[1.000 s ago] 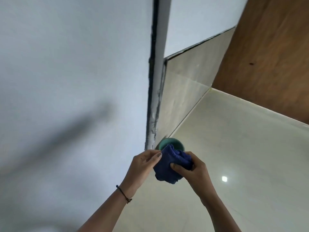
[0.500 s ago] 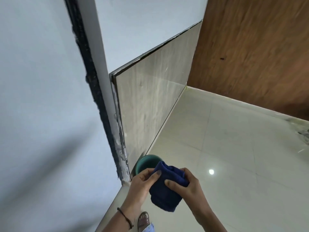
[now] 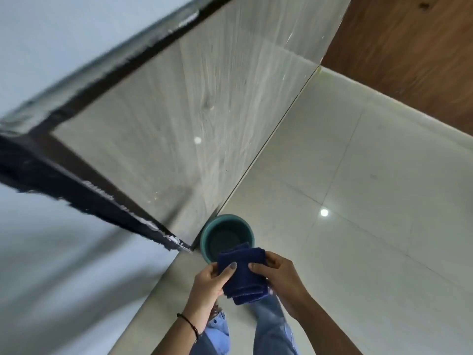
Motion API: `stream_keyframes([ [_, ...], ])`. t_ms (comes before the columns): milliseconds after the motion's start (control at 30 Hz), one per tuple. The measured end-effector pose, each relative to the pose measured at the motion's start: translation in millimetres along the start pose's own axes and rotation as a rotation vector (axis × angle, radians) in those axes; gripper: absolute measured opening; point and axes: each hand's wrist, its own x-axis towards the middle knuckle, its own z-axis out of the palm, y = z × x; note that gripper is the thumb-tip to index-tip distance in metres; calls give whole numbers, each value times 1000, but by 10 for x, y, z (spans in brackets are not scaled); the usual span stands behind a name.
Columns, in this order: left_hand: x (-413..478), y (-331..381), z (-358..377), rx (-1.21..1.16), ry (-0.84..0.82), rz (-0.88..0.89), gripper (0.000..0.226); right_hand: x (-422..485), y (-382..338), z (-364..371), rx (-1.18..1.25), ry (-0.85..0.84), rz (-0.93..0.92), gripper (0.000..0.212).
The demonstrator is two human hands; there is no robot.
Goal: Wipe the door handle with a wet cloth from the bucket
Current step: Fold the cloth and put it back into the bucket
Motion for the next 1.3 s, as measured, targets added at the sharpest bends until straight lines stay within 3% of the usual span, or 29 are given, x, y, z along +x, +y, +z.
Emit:
stream_keyframes([
  [167,807,-271,208,-47,213,-44,46,1028,89,-136,-45,-83,148,27],
  [300,1771,-687,363,-192,373,-129,15,2105,415,-339,-126,-264,272,56],
  [367,2275,-967,371,-222,433,-161,11,2643,732,-408,-178,-305,326,59],
  [500,3269,-1606,282,-266,558,-212,16,3624,1464,-338,-438,-279,246,34],
  [600,3972,-2098,45,-307,618,-249,19,4235,1999,-152,-593,-271,242,48],
  [800,5238,-2853,-430,-263,644,-285,16,5298,2974,217,-577,-136,323,56],
  [900,5702,-3082,-548,-330,614,-285,31,5697,3239,352,-518,-59,347,52],
  [1133,5810,-3228,-500,-469,637,-259,53,5712,3265,317,-502,0,315,59],
  [1300,4704,-2594,-214,-492,619,-94,38,4807,2603,165,-422,-88,261,26],
])
